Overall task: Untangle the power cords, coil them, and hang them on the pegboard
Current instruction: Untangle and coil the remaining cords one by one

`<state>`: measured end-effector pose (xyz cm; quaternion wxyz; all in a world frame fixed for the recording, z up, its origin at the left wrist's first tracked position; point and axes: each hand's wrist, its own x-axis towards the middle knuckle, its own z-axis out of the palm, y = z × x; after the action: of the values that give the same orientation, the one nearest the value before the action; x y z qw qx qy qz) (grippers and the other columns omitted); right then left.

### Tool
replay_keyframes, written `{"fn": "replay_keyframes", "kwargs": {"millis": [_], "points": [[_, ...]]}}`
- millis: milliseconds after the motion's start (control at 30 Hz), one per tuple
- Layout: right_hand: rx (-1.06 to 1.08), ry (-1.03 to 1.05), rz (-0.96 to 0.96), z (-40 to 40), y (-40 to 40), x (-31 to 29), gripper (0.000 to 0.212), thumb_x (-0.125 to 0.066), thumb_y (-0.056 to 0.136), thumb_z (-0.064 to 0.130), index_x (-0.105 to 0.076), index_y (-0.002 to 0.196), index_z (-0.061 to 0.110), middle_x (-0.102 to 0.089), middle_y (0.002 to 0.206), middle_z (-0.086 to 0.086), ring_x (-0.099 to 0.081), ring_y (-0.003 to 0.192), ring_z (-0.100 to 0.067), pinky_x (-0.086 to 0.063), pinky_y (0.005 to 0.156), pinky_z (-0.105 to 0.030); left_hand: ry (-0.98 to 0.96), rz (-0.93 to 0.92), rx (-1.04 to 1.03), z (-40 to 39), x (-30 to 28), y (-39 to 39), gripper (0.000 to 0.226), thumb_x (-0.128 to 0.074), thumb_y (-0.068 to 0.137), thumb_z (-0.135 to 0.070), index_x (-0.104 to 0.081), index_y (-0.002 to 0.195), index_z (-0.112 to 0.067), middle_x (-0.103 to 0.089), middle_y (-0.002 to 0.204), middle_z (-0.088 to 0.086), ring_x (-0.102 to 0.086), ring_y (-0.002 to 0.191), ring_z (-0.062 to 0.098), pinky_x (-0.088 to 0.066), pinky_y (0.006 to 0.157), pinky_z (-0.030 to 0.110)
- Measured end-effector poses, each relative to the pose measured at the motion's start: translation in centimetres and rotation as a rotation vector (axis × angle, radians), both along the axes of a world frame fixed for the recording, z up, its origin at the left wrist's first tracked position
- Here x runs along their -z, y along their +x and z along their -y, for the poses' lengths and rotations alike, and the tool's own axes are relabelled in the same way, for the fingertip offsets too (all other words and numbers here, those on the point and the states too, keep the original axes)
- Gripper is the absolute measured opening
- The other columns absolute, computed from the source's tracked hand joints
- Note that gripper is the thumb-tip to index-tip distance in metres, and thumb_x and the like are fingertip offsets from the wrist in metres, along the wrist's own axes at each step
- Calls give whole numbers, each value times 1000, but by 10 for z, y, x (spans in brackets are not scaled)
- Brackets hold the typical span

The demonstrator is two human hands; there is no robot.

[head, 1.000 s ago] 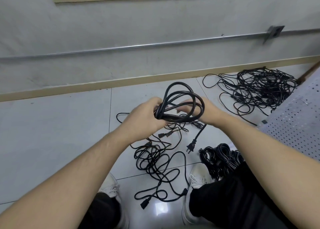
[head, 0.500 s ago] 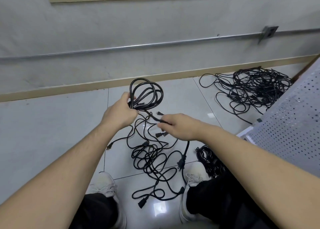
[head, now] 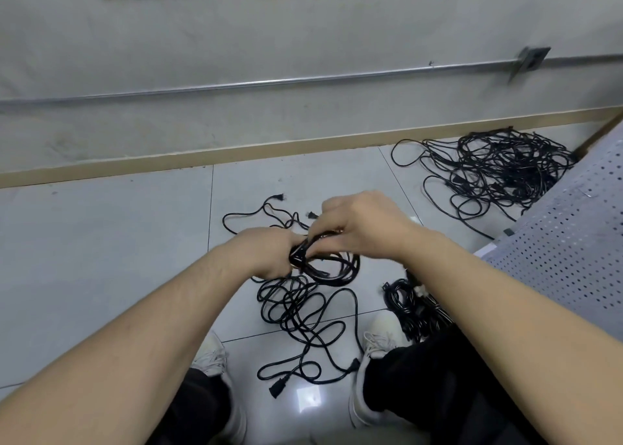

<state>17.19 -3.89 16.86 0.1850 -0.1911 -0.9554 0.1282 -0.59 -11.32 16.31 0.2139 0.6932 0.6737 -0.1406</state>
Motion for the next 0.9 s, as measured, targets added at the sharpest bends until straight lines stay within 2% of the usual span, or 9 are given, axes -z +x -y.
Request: {"fn": "replay_keyframes", "kwargs": {"millis": [100,200,267,400,467,567,667,767,900], "points": [[128,-188,-57,-11,8,-5,39,-72,65,73,-79,86,41,-56,70,21,-55,70,1,-33,62,-20,8,97,96,-1,-7,5,28,-78,87,-42,-56,102,-31,-49,73,-14,-46,63,7,-32,44,14],[147,-412,-52,-16,12,-8,30,-91,61,48,-81,81,27,-61,69,21,-58,65,1,-34,59,-13,82,92,219,1,-5,11,54,-83,69,-66,-46,74,-28,-52,66,-10,-50,65,10,-33,52,26],[129,-564,-107,-21,14,-6,31,-92,58,42,-80,76,20,-66,70,18,-60,64,0,-41,64,-14,112,226,235,4,-5,12,50,-80,66,-71,-47,71,-34,-57,68,-13,-52,67,4,-35,56,25],[186,-832,-211,-33,20,0,13,-88,72,15,-76,69,19,-74,70,6,-65,67,-4,-51,69,-17,243,409,135,8,-12,13,26,-66,79,-72,-56,82,-48,-62,76,-22,-56,75,-2,-40,65,18],[189,-867,-214,-35,23,7,17,-80,81,4,-75,72,17,-73,67,10,-65,64,0,-50,66,-13,324,485,36,9,-10,13,31,-51,95,-63,-53,76,-39,-60,67,-18,-55,67,-1,-41,64,22],[194,-901,-141,-32,31,7,12,-82,80,14,-71,75,15,-66,59,16,-59,59,6,-44,63,-10,399,632,-121,10,-8,14,39,-40,105,-49,-49,76,-26,-53,60,-14,-47,59,5,-39,64,36],[237,-770,24,-29,30,12,8,-74,89,28,-71,84,22,-59,55,18,-55,57,0,-42,53,-11,464,696,-239,6,-4,10,18,-40,107,-44,-47,97,-30,-53,63,-7,-46,58,12,-41,63,41],[236,-650,253,-26,20,18,25,-53,102,30,-71,87,36,-52,57,9,-48,53,-15,-44,45,-28,529,588,-255,2,-2,6,26,-32,109,-40,-46,131,-35,-58,72,-13,-55,70,14,-44,69,38],[167,-608,473,-18,22,21,20,-49,105,42,-57,90,31,-57,69,15,-54,62,-13,-55,60,-35,611,381,-441,-3,-7,-9,37,-25,111,-38,-57,124,-25,-68,96,3,-62,95,32,-47,79,39]]}}
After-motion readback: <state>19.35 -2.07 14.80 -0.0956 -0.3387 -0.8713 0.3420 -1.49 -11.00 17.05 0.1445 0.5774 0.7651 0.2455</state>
